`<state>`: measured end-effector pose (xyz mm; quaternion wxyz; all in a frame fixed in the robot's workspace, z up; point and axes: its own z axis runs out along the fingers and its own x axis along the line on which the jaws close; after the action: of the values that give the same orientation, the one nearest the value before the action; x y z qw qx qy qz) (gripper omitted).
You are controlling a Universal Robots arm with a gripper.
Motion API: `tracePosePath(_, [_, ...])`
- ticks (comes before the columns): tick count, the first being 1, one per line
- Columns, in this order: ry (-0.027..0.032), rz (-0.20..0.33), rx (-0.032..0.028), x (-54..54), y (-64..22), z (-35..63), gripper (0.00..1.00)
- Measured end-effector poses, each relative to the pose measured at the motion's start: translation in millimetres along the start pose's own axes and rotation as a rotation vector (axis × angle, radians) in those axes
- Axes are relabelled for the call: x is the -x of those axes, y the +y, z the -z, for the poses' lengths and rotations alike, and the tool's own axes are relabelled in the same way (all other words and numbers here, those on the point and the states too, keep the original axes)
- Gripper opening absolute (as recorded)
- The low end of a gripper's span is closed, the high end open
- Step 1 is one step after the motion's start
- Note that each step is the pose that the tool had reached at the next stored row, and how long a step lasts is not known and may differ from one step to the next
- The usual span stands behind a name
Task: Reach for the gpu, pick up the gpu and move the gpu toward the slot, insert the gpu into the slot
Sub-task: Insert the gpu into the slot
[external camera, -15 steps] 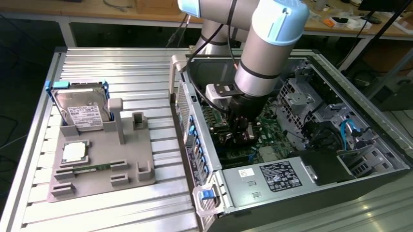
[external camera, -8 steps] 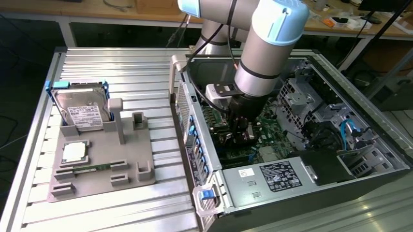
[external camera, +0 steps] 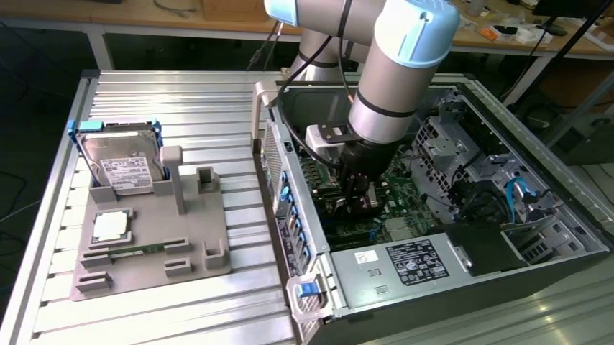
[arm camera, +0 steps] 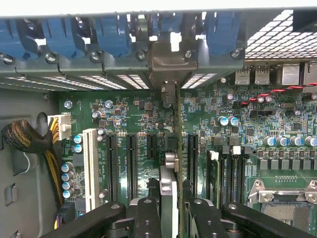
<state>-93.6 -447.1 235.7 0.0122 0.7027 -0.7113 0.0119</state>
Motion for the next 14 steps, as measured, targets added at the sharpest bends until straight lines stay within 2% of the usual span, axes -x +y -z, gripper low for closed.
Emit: tracePosePath(14, [0.0, 0.0, 0.0, -0.1, 0.1, 1.7, 0.27])
